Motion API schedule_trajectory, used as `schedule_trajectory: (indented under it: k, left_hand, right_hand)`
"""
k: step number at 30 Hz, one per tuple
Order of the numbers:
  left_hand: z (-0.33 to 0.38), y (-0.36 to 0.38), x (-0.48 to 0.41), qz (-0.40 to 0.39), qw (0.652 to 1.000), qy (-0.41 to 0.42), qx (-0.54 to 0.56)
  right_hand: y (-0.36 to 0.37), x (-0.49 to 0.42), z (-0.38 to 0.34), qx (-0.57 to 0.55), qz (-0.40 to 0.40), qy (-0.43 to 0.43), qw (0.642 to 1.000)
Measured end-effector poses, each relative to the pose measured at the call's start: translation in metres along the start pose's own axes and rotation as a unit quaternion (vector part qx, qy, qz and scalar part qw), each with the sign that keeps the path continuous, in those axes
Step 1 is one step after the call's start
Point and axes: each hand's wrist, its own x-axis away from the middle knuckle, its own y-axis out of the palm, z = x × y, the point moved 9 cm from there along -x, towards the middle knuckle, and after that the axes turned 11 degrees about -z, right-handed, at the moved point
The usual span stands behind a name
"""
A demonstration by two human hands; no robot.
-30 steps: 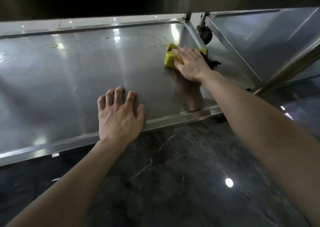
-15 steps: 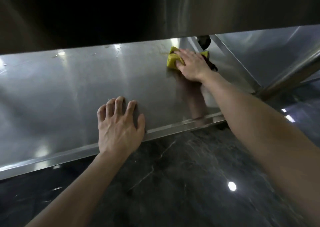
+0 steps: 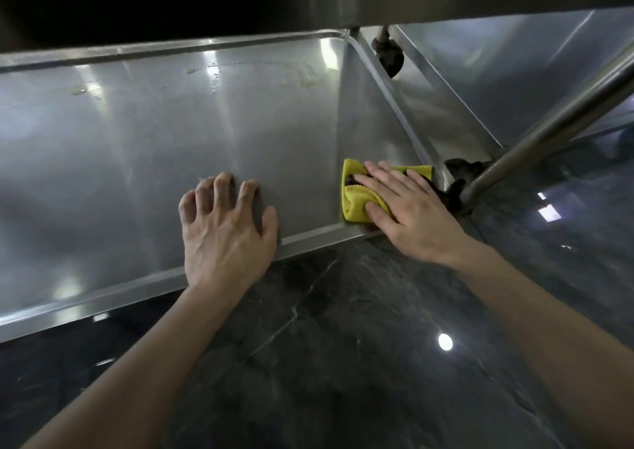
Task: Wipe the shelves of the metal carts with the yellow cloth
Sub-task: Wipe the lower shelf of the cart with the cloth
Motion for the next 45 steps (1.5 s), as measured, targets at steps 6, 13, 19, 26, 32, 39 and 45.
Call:
schedule_trajectory:
  k: [6, 13, 19, 26, 32, 39, 45]
  left_hand:
    - [0.004, -0.002, -0.001, 0.002, 1.0, 0.007, -0.004]
    - [0.002, -0.001, -0.001, 0.006, 1.0, 0.008, 0.002]
    - [0.003, -0.002, 0.0, 0.028, 1.0, 0.007, 0.012]
    - [-0.001, -0.008, -0.008, -0.021, 0.999, 0.034, -0.008]
    - [-0.041, -0.018, 0.002, -0.003, 0.996, 0.09, 0.001]
    - [-0.054, -0.018, 0.015, 0.039, 0.999, 0.031, 0.013]
    - [-0.066, -0.017, 0.016, 0.047, 0.998, -0.015, 0.03]
  right_hand:
    - [-0.045, -0.199, 0.031, -0.001, -0.031, 0.078, 0.996]
    - [-0.031, -0.185, -0.027, -0.014, -0.021, 0.068, 0.997]
    - [0.003, -0.018, -0.058, 0.027, -0.043, 0.12, 0.991]
    - [-0.003, -0.026, -0.069, 0.075, -0.008, -0.079, 0.994]
    - [-0.039, -0.114, 0.043, -0.085, 0.1, 0.209, 0.969]
    - [-0.029, -0.201, -0.118, -0.048, 0.043, 0.09, 0.994]
    - [-0.022, -0.213, -0.1, -0.027, 0.002, -0.006, 1.0]
